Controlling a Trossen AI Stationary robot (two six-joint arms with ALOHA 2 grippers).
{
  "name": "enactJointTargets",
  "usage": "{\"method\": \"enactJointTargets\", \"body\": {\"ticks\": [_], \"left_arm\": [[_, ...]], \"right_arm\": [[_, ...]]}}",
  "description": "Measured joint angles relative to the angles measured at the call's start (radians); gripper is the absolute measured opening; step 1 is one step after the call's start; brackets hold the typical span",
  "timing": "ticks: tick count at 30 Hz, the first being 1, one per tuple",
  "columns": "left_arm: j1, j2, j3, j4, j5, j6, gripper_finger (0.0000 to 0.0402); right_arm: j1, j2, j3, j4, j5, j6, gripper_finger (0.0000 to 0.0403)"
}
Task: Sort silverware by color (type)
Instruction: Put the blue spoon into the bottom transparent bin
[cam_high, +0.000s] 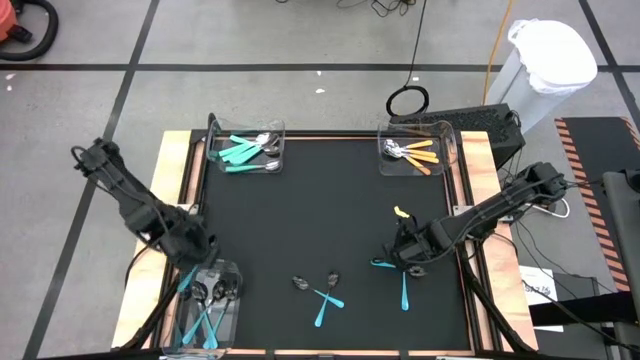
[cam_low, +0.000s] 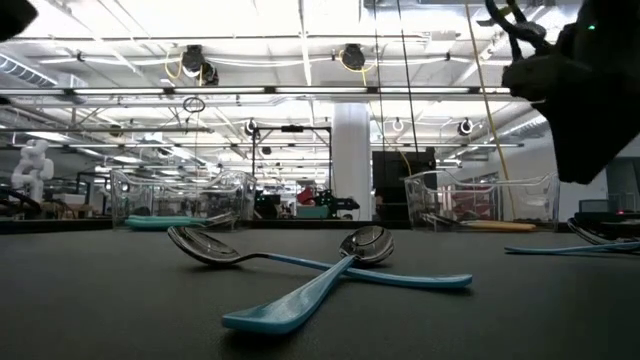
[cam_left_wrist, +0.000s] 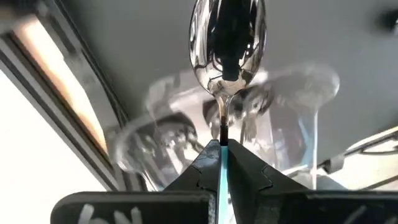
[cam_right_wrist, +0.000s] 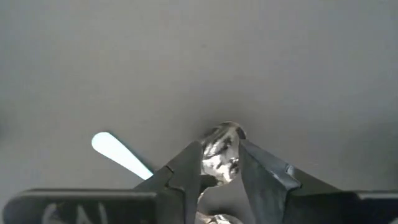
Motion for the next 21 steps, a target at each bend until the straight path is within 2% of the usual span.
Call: {"method": "enactJointTargets", "body": {"ticks": [7, 12, 21], "left_arm": [[-0.160, 0.149, 0.000, 0.216, -0.004, -0.159, 0.0019], [-0.234, 0.238, 0.000, 0.332, -0.013, -0.210, 0.0019], [-0.268, 0.362, 0.000, 0.393, -0.032, -0.205, 0.0020]], "right_arm": [[0.040, 0.001, -0.012, 0.001, -0.006, 0.045, 0.0150], [0.046, 0.001, -0.012, 0.011, -0.075, -0.010, 0.0179], [0.049, 0.001, -0.012, 0.136, -0.103, -0.131, 0.0180]]}}
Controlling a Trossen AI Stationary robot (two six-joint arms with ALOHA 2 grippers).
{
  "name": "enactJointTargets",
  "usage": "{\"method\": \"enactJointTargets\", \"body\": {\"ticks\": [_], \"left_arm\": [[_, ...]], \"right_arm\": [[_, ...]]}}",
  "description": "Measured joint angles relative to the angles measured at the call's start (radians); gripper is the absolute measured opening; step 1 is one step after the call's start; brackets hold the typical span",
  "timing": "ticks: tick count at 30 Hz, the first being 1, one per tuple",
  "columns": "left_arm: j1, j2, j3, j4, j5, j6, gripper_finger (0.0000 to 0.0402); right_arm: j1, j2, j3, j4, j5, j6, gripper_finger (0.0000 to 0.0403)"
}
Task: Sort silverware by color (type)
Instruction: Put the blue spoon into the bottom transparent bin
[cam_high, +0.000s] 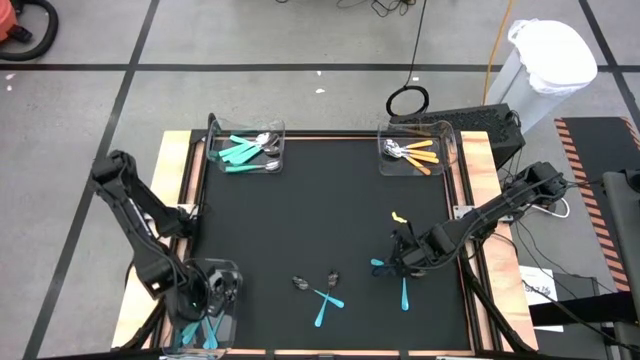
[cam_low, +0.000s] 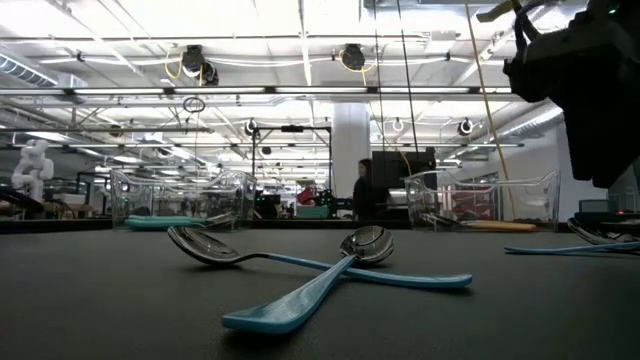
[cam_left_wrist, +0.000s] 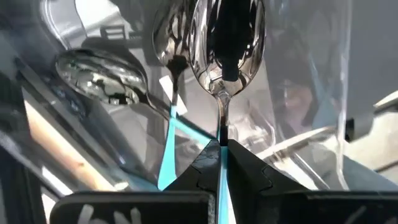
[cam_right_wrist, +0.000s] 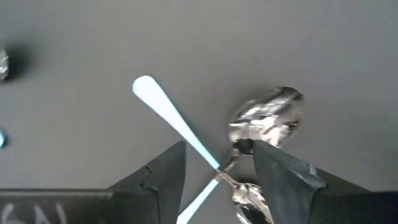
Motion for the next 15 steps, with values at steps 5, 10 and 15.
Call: {"method": "enactJointTargets", "body": {"ticks": [5, 10, 15], "left_arm": [[0.000, 0.038, 0.000, 0.002, -0.037, 0.000, 0.0040], [0.000, 0.046, 0.000, 0.006, -0.040, 0.002, 0.0102], [0.000, 0.043, 0.024, -0.003, -0.028, 0.000, 0.0160]], "right_arm": [[0.001, 0.000, 0.000, -0.006, -0.001, -0.122, 0.0173], [0.012, 0.015, 0.000, -0.006, 0.001, -0.283, 0.0165], [0.049, 0.038, -0.026, 0.029, -0.031, -0.414, 0.0160]]}}
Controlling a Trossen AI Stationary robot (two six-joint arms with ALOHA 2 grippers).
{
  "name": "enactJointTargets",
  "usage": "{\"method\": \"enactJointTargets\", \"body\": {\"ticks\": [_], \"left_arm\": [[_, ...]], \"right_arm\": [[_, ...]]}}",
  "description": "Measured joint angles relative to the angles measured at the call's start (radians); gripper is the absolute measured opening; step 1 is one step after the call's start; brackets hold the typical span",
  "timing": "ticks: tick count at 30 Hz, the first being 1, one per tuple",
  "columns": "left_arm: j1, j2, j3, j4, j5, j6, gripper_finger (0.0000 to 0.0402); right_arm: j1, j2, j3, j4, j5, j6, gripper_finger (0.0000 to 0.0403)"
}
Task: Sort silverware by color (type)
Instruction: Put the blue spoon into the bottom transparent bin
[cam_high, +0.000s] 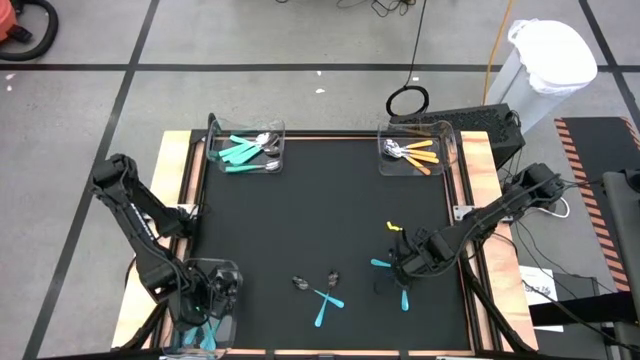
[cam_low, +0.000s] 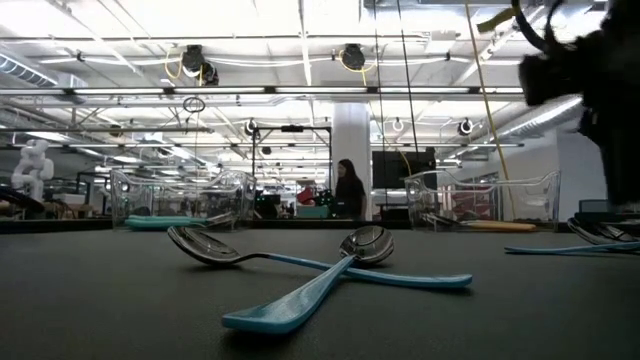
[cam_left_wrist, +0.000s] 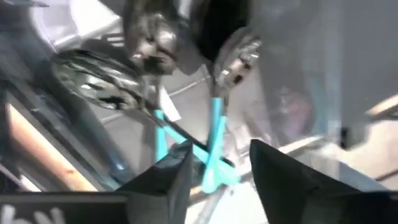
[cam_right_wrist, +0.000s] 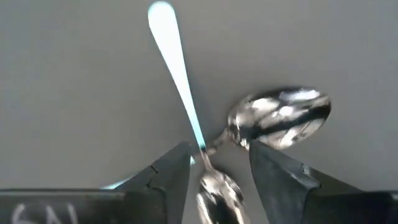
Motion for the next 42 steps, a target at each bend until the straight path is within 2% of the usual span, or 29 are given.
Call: {"method": "enactJointTargets", "body": {"ticks": [1, 4, 7, 9, 12, 17, 24, 26, 29, 33, 35, 38, 42], "left_arm": [[0.000, 0.000, 0.017, -0.003, -0.027, 0.002, 0.0167], [-0.001, 0.000, 0.088, -0.042, -0.194, 0.031, 0.0173], [0.005, -0.002, 0.161, -0.113, -0.373, 0.080, 0.0166], [0.017, -0.002, 0.194, -0.145, -0.450, 0.129, 0.0157], [0.040, -0.002, 0.220, -0.155, -0.519, 0.234, 0.0144], [0.103, -0.001, 0.222, -0.048, -0.621, 0.400, 0.0127], [0.202, -0.001, 0.222, 0.088, -0.642, 0.637, 0.0121], [0.227, -0.001, 0.222, 0.094, -0.642, 0.659, 0.0121], [0.258, -0.001, 0.222, 0.094, -0.638, 0.674, 0.0121], [0.286, -0.001, 0.222, 0.093, -0.619, 0.675, 0.0121], [0.298, -0.001, 0.222, 0.086, -0.619, 0.681, 0.0121], [0.322, -0.001, 0.222, 0.061, -0.619, 0.684, 0.0121], [0.360, -0.001, 0.222, 0.056, -0.605, 0.744, 0.0121]], "right_arm": [[0.013, 0.005, -0.008, 0.000, -0.005, -0.016, 0.0158], [0.045, 0.016, -0.035, 0.004, 0.006, -0.045, 0.0151], [0.067, 0.028, -0.074, 0.040, 0.030, -0.065, 0.0141], [0.077, 0.032, -0.097, 0.071, 0.033, -0.097, 0.0132], [0.089, 0.035, -0.134, 0.135, 0.033, -0.153, 0.0118], [0.101, 0.032, -0.174, 0.211, 0.011, -0.183, 0.0097], [0.113, 0.033, -0.180, 0.230, 0.021, -0.161, 0.0079], [0.113, 0.033, -0.180, 0.229, 0.037, -0.102, 0.0073], [0.112, 0.032, -0.180, 0.222, 0.055, 0.102, 0.0069], [0.110, 0.008, -0.181, 0.185, 0.031, 0.541, 0.0074], [0.119, -0.009, -0.183, 0.170, 0.006, 0.705, 0.0083], [0.130, -0.041, -0.184, 0.194, 0.031, 0.825, 0.0106], [0.132, -0.054, -0.183, 0.248, 0.088, 0.848, 0.0144]]}}
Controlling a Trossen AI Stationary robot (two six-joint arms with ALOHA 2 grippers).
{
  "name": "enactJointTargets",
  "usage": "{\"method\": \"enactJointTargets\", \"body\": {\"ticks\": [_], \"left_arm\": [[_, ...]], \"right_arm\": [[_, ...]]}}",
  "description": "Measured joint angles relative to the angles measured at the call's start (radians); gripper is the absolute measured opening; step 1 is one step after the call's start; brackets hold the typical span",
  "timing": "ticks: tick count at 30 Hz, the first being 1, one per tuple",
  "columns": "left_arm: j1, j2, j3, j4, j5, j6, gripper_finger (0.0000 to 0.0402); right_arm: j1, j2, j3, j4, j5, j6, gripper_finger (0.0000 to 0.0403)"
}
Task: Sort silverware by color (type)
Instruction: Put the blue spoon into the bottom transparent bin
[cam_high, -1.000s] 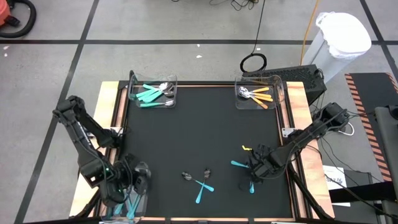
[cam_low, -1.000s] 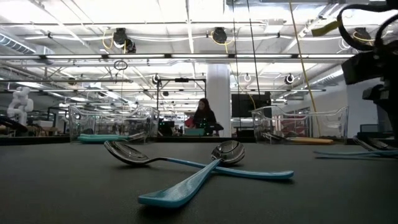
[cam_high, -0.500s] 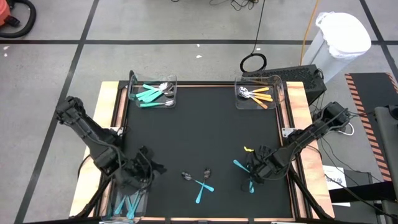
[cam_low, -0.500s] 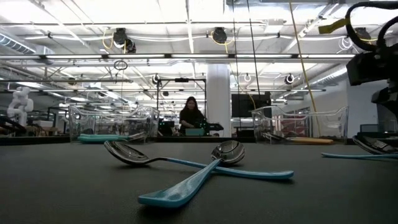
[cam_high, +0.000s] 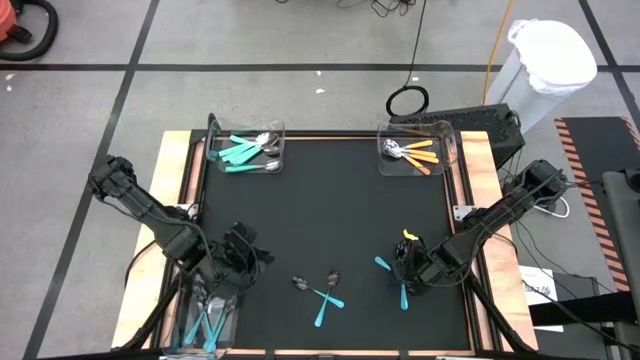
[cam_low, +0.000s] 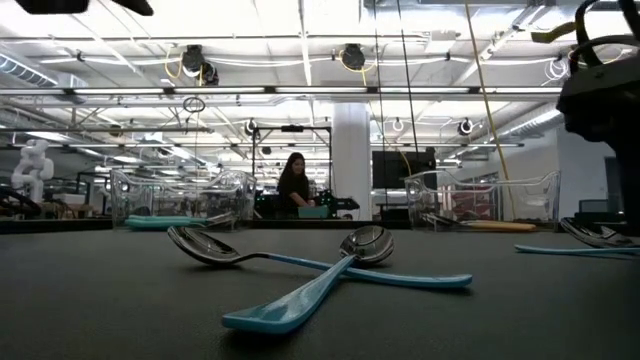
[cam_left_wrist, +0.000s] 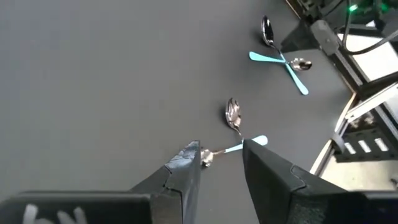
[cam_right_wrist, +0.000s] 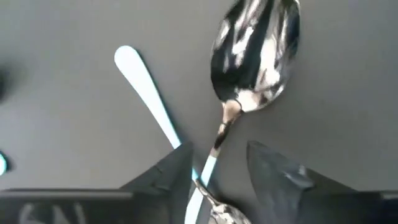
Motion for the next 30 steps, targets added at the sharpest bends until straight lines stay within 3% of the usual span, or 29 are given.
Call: {"method": "enactJointTargets", "body": {"ticks": [6, 11, 16, 26, 30], "left_arm": [[0.040, 0.000, 0.000, 0.006, 0.012, 0.063, 0.0121], [0.055, 0.000, 0.000, 0.007, 0.012, 0.070, 0.0121], [0.055, 0.000, 0.000, 0.003, 0.010, 0.071, 0.0121], [0.076, 0.000, 0.000, 0.004, 0.006, 0.195, 0.0121], [0.096, 0.000, 0.000, 0.002, 0.004, 0.202, 0.0121]], "right_arm": [[-0.006, 0.049, 0.000, 0.004, -0.001, 0.020, 0.0193], [-0.022, 0.110, 0.005, 0.044, -0.001, 0.010, 0.0195], [-0.026, 0.145, 0.007, 0.001, -0.002, 0.061, 0.0158], [-0.026, 0.148, 0.034, -0.032, -0.013, 0.080, 0.0035], [-0.028, 0.156, 0.082, -0.029, 0.055, 0.033, 0.0013]]}}
